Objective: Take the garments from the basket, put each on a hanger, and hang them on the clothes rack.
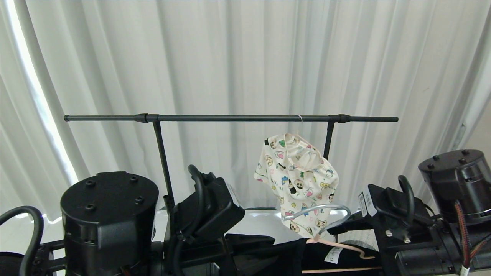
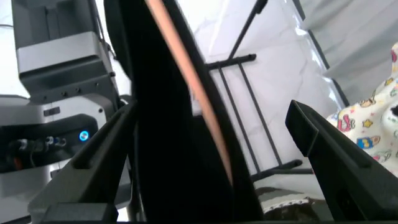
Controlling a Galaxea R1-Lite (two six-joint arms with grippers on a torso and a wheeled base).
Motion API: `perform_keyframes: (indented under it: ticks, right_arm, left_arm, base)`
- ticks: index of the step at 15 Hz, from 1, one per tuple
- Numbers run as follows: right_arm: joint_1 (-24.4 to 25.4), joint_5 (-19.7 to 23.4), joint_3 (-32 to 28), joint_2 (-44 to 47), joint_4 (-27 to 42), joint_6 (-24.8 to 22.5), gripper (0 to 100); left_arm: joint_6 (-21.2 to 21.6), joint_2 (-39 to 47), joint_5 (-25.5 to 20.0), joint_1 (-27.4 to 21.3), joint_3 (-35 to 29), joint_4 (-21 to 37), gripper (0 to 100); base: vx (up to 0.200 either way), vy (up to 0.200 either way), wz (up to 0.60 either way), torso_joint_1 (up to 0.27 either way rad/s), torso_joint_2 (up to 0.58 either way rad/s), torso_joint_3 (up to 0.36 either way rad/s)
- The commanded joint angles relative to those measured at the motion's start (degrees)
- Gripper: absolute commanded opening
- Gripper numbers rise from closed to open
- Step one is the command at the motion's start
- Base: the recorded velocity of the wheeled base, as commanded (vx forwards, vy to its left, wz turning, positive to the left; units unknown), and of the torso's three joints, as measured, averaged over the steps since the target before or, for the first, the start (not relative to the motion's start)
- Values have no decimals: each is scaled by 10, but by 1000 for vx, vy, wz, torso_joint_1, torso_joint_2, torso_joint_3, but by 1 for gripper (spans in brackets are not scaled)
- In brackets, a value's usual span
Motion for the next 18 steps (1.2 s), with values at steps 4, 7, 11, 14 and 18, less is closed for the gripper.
perform_keyframes:
  ticks: [4, 7, 11, 14, 18]
  right_arm:
    - [4, -1, -21, 25, -1, 0, 0]
    - [4, -5, -19, 23, -1, 0, 0]
    - [-1, -52, -18, 24, -20, -26, 0]
    - [-3, -53, -1, 14, -59, -67, 0]
    - [-49, -48, 38, -10, -108, -155, 0]
  left_arm:
    - [0, 0, 0, -13, -4, 0, 0]
    - [-2, 0, 3, -13, -19, 0, 0]
    - [0, -1, 10, -13, -25, 0, 0]
    - [0, 1, 26, -13, -23, 0, 0]
    - [3, -10, 92, -5, 5, 0, 100]
  base:
    - [0, 0, 0, 0, 0, 0]
    - [0, 0, 0, 0, 0, 0]
    - [0, 0, 0, 0, 0, 0]
    - [0, 0, 0, 0, 0, 0]
    - [0, 0, 0, 0, 0, 0]
